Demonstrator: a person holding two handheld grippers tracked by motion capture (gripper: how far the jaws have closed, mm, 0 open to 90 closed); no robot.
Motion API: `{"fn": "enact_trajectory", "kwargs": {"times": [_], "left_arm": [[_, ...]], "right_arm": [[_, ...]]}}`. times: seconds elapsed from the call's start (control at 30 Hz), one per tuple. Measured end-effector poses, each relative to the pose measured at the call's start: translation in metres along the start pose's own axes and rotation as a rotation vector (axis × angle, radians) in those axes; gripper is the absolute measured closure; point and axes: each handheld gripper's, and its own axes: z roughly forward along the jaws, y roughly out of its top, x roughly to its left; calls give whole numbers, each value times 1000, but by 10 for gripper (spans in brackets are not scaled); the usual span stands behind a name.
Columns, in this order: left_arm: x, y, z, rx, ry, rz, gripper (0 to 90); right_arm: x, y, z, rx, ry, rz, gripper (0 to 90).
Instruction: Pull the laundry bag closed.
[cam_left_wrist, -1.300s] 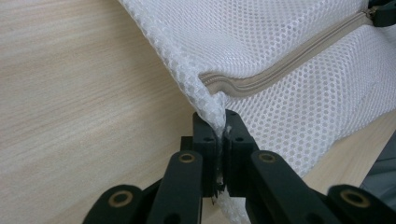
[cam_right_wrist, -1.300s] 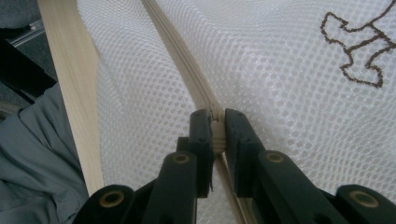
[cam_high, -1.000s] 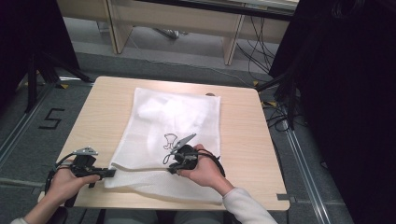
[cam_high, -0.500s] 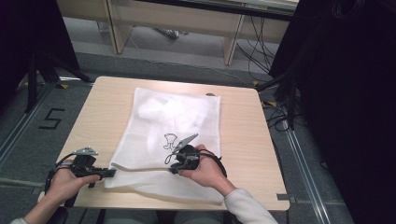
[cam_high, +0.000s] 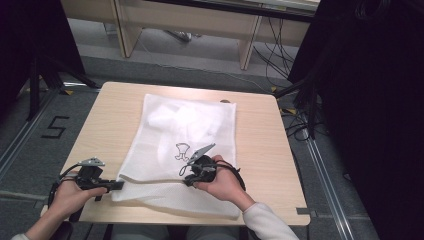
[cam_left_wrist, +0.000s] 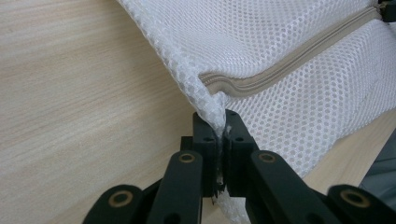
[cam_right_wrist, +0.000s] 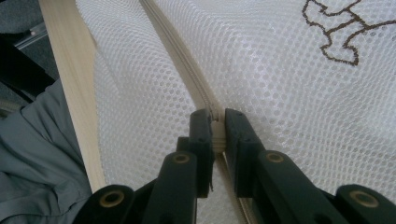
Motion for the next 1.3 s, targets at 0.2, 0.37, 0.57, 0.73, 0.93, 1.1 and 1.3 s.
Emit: {"fn": "enact_trajectory", "kwargs": {"times": [0.2,0.37,0.57,0.73,0.93,1.1,1.3], "left_arm": [[0,0,0,0,-2,-1,853],[0,0,0,-1,-4,-5,853],[0,0,0,-1,-4,-5,853],[0,0,0,2,-4,-1,853],[0,0,0,-1,-4,-2,853],[0,0,0,-3,-3,-2,853],[1,0,0,-2,-1,-2,853]], "right_arm": [[-1,-2,-3,-4,1,6,826],[-2,-4,-4,-10,1,-7,825],[-2,-5,-5,-17,-8,-12,825],[-3,-8,-7,-15,-9,-13,825],[-3,-12,-9,-26,-22,3,825],[-3,-12,-10,-27,-9,-13,825],[-5,-15,-13,-26,-23,-15,825]]}}
